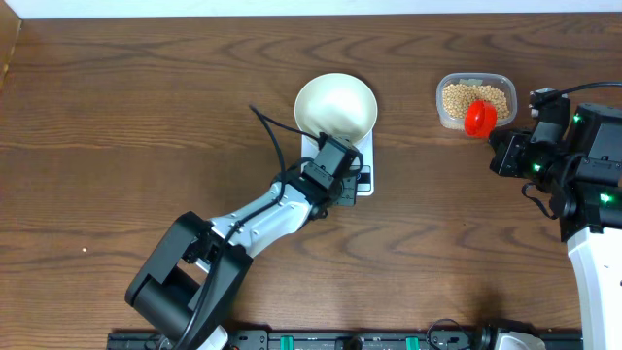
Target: Scoop item into bowl and weigh 50g on scale
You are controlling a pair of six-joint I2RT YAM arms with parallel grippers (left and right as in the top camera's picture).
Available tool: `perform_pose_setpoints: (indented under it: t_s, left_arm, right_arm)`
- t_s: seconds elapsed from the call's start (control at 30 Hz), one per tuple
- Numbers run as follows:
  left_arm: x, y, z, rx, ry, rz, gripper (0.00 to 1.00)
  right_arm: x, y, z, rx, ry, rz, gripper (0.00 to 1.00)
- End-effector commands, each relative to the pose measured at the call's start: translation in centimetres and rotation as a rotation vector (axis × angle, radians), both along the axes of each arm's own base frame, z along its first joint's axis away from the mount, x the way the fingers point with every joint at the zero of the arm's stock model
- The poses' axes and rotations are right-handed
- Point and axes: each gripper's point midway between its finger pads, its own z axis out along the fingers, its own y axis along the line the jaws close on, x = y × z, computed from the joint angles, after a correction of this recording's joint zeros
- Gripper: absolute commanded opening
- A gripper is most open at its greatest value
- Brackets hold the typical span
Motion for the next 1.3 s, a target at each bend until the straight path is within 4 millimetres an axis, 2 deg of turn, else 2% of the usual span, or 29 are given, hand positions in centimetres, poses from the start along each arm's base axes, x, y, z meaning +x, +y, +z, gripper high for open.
perform_pose_setpoints:
  t_s: [0.0, 0.3, 0.7, 1.27]
  left_arm:
    - [-0.1, -0.5, 0.2, 0.020, -0.035, -0.047, 0.07]
    - [0.5, -0.4, -1.2, 0.053, -0.053, -0.048, 0.07]
    - [2.4, 0.7, -0.6, 0.108, -0.144, 0.019, 0.07]
    - [2.0, 0.9, -1.5, 0.128, -0.118, 0.014, 0.07]
  right_arm:
    - [0.2, -0.2, 0.7, -0.019, -0.021, 0.009, 0.01]
    - [0.0, -0.2, 0.5, -0.018, -0.012, 0.010, 0.01]
    - [-0.2, -0.1, 0.3, -0.029, -0.005, 0.022, 0.01]
    - [-0.2, -0.1, 0.2, -0.028, 0.000, 0.022, 0.01]
